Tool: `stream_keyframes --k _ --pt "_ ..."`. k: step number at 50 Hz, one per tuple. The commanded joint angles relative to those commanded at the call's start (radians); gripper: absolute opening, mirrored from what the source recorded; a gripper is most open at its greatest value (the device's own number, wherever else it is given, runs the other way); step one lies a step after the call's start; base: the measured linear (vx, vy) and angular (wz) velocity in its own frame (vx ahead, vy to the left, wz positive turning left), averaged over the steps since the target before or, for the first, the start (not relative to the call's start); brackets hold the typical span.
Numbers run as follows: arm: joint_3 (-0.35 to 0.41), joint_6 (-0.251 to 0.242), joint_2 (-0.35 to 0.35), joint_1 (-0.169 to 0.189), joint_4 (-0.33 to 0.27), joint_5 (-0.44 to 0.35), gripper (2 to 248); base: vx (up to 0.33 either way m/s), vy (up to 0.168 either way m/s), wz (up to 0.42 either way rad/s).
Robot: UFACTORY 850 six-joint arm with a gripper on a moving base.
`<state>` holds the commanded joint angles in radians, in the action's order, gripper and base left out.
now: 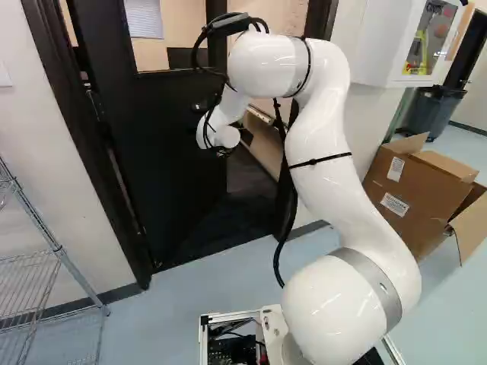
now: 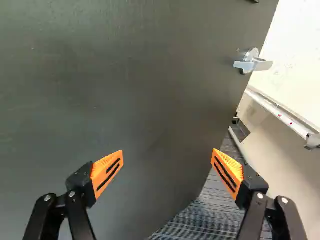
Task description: Open the door and move inside
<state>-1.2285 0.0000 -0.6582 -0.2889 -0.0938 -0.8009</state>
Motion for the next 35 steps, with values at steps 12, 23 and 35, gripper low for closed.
stream_keyframes --k 12,23,35 --pt "0.082 0.0 0.06 0.008 0.0 0.0 247 0.0 0.0 0.0" --pt "0.153 0.0 0.114 0.019 0.0 0.0 247 0.0 0.0 0.0" --pt "0.227 0.0 0.171 0.031 0.0 0.0 247 0.0 0.0 0.0"
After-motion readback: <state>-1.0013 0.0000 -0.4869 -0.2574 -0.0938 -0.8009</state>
